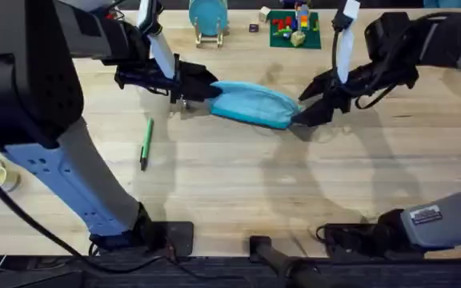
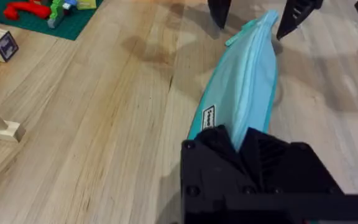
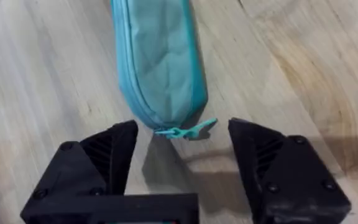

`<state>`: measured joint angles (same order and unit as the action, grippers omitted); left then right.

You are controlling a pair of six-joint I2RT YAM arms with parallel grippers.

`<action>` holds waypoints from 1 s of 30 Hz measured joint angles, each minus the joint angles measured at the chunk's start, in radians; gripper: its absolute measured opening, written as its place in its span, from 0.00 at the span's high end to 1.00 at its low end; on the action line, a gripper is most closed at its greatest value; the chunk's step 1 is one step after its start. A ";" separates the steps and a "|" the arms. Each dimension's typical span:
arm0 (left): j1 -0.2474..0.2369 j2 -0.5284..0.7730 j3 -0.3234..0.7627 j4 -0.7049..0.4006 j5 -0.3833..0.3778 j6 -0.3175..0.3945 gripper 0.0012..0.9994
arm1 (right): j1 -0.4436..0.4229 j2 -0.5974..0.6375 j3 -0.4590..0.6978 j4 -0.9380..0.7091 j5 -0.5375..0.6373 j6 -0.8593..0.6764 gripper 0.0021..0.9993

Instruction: Unzip the bag, pick up the pens from the table one at a time and place them inside, then zip the bag closed.

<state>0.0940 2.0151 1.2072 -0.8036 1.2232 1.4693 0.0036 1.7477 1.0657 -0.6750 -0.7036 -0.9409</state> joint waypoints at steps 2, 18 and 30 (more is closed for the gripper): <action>0.000 0.000 0.000 0.000 -0.001 0.000 0.96 | 0.000 0.000 0.000 -0.002 0.000 0.000 0.15; 0.000 0.000 0.000 0.005 -0.002 0.000 0.96 | 0.002 0.000 0.000 -0.013 -0.007 -0.002 0.95; 0.000 0.000 0.000 0.006 -0.004 -0.003 0.96 | 0.000 0.000 0.006 -0.044 0.000 -0.002 0.97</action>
<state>0.0940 2.0151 1.2072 -0.7971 1.2194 1.4666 0.0037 1.7477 1.0713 -0.7189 -0.7034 -0.9427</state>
